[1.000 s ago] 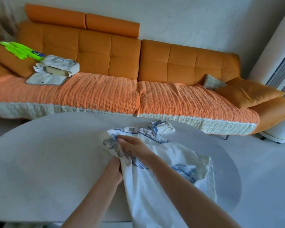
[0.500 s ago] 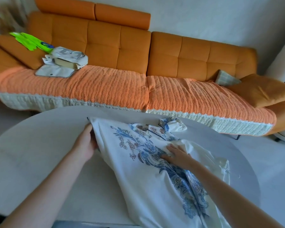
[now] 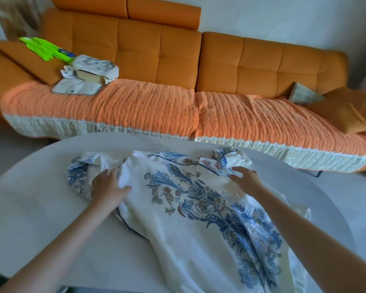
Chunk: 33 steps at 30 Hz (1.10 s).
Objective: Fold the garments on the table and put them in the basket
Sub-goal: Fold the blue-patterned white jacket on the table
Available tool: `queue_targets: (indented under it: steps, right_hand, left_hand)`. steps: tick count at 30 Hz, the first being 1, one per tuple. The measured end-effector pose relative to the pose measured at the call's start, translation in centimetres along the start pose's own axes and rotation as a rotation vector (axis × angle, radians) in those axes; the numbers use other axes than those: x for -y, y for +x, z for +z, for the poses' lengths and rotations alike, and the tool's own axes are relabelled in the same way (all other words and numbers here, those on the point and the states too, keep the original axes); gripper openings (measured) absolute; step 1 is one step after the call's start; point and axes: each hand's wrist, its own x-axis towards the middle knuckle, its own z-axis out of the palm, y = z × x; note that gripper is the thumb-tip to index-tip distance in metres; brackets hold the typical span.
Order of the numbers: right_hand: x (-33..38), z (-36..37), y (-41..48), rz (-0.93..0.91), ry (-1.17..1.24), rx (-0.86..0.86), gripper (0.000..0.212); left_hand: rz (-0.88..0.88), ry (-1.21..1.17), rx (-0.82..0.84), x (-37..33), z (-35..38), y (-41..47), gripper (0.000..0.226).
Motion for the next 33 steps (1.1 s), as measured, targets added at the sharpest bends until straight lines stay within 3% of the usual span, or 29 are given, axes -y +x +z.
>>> queue_targets:
  steps: [2,5,7,10,13,16,21,23,25,28,30,33]
  right_hand:
    - [0.5,0.5,0.8,0.029,0.017,0.064,0.046]
    - [1.7,1.4,1.5,0.015,-0.012,0.104,0.05]
    - [2.3,2.1,1.8,0.033,-0.021,0.066,0.047]
    - [3.0,3.0,2.1,0.027,-0.08,0.092,0.031]
    - [3.6,2.5,2.2,-0.027,0.025,0.047,0.013]
    - [3.3,0.8,2.9,-0.071,0.139,-0.15,0.019]
    - [1.2,-2.6,4.3,0.057,0.083,-0.384,0.022]
    - [-0.1,-2.7,4.4,0.12,0.053,-0.331,0.027]
    - [-1.5,-1.9,4.0,0.158,0.02,-0.23,0.038]
    - [-1.6,-1.0,1.5,0.014,-0.1,-0.169,0.055]
    - [-0.7,-0.8,-1.1,-0.178,-0.16,-0.119,0.059]
    - [0.2,0.3,-4.8,-0.384,-0.324,0.177,0.082]
  left_hand:
    - [0.186,0.083,0.012,-0.7,0.8,-1.9,0.08]
    - [0.309,0.196,0.341,-2.2,2.4,-4.9,0.087]
    - [0.347,0.318,0.417,-1.9,3.7,-6.2,0.106]
    - [0.375,0.307,0.353,-0.7,4.7,-5.6,0.114]
    - [0.392,0.31,0.357,-0.7,4.3,-4.0,0.111]
    - [0.395,0.338,0.332,-0.3,3.7,-1.5,0.091]
    - [0.37,0.358,0.049,0.0,2.3,2.6,0.056]
    - [0.339,0.288,-0.051,-0.9,2.6,3.1,0.06]
    - [0.344,0.135,-0.253,-1.9,2.9,2.2,0.06]
    - [0.344,0.0,-0.424,-2.0,3.4,-0.3,0.045]
    - [0.217,-0.081,-0.293,-1.1,3.4,-2.4,0.043]
    - [0.032,-0.06,-0.045,0.7,3.3,-4.4,0.06]
